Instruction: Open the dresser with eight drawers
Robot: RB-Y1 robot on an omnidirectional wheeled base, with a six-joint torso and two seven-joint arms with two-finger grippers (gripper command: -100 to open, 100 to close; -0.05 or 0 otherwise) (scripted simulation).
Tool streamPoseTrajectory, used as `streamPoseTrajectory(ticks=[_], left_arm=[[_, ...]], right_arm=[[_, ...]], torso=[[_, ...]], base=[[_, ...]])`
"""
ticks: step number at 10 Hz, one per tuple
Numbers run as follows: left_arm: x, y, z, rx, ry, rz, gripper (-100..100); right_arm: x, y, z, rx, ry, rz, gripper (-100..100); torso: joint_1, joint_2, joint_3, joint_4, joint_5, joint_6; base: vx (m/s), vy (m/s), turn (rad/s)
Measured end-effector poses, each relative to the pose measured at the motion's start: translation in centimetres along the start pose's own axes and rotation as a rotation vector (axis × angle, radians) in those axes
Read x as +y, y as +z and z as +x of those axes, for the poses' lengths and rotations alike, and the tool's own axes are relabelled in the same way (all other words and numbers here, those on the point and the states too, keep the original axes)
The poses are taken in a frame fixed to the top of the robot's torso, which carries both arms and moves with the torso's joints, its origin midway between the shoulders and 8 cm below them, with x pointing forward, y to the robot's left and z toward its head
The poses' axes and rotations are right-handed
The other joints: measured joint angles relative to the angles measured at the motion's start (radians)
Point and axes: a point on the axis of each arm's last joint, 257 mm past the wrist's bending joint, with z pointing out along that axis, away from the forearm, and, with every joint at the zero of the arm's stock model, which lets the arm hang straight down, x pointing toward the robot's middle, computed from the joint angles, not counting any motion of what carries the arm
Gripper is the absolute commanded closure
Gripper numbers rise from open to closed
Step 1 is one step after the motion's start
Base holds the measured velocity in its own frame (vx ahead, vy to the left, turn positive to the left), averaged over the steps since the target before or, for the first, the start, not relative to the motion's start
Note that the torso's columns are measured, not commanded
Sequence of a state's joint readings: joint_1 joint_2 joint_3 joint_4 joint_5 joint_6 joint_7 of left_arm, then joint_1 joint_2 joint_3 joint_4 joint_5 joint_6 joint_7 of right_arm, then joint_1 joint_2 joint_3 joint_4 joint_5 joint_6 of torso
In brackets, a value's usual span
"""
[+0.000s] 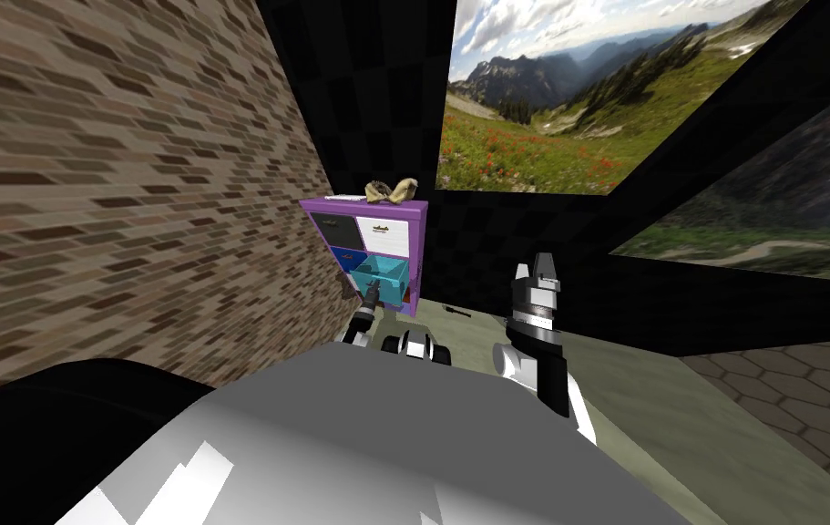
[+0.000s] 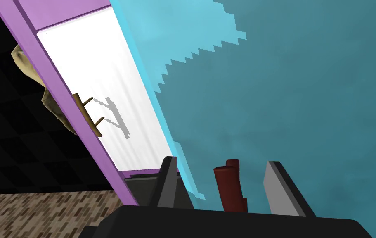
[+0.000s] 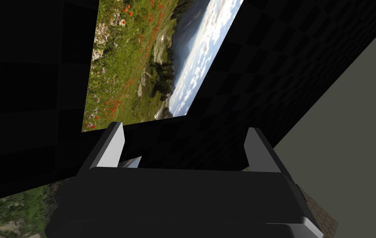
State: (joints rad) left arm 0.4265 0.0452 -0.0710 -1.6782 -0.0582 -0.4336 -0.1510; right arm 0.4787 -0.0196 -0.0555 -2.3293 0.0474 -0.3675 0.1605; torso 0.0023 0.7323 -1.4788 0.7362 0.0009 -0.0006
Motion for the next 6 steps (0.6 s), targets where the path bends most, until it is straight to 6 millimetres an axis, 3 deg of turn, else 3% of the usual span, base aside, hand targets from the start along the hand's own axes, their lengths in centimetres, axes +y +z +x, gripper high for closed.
streamPoseTrajectory(ticks=[6], left_arm=[[-3.1,-0.3,-1.2,-0.009,0.005,-0.003,-100]], right_arm=[[0.0,0.0,0.0,0.0,0.0,0.0,0]], torso=[[-0.002,0.009,0.005,0.003,-0.001,0.001]], base=[[0.03,-0.004,-0.019]])
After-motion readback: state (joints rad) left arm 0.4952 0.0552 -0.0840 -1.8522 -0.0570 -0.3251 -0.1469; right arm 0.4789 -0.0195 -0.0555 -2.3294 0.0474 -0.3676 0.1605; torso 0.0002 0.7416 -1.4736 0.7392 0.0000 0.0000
